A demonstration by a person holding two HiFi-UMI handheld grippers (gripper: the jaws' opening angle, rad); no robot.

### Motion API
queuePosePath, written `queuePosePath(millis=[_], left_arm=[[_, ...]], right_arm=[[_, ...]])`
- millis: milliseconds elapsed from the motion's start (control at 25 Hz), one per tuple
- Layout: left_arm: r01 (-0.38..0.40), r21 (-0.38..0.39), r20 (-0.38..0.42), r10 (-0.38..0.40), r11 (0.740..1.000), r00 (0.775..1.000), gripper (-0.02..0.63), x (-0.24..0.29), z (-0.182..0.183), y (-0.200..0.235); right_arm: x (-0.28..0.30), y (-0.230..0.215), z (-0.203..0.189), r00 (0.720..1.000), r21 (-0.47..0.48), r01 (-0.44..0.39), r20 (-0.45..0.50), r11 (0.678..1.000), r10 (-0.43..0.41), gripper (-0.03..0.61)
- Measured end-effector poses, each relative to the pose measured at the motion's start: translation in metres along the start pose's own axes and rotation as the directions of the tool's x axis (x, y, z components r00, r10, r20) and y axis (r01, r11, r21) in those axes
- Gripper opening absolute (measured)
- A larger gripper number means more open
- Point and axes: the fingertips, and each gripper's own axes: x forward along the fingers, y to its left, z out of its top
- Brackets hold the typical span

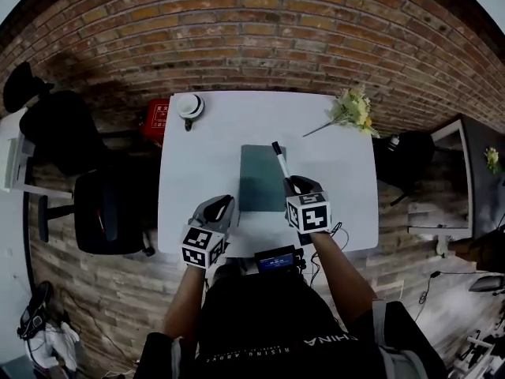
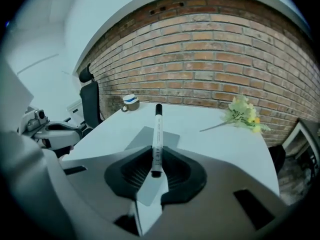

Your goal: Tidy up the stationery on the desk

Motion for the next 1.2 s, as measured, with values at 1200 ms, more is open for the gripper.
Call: queuePosePath(millis=[1200], left_arm=[[0.014,-0.011,-0.217,-0.016,1.0,0.976,0.031,0.018,-0.056,-0.012]], right_arm=[[0.047,-0.034,-0.1,0.983,0.414,0.021,-0.174,0.91,0.056,0.078]])
